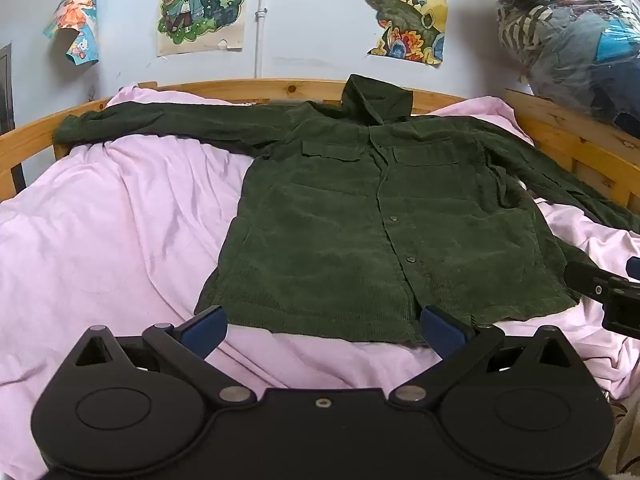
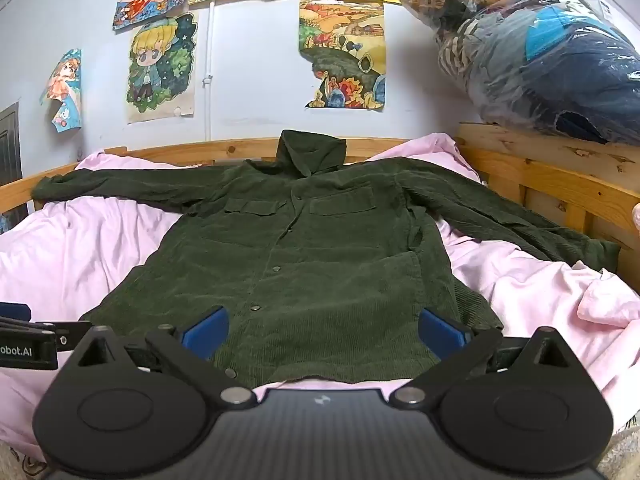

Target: Fold large clothes

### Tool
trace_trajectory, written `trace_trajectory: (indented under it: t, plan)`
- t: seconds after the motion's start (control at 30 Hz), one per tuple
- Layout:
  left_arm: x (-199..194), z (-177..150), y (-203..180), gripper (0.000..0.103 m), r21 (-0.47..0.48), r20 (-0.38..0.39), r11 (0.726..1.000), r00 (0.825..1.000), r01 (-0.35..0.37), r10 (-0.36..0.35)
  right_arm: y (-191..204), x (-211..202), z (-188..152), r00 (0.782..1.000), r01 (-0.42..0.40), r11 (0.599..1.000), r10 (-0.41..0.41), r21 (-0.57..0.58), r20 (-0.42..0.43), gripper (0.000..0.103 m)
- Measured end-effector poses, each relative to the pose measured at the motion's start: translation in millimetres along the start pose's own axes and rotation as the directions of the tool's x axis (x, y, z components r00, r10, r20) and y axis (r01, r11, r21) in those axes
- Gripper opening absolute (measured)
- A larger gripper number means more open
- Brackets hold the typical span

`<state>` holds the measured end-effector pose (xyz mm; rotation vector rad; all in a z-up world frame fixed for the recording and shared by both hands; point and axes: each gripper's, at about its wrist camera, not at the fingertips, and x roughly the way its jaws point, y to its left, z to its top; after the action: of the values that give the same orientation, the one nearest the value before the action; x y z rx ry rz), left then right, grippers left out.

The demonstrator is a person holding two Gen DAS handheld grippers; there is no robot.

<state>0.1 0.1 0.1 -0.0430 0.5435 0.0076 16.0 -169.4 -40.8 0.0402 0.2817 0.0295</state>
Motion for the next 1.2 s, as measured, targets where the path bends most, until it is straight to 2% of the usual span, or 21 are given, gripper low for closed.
trace_trajectory:
  t: [1.2]
  plan:
    - [0.4, 0.1, 1.2, 0.102, -0.002, 0.0, 1.0, 1.0, 0.004, -0.004, 1.0, 8.1, -4.3, 1.0, 0.004, 1.0, -0.004, -0.001, -0.004, 0.103]
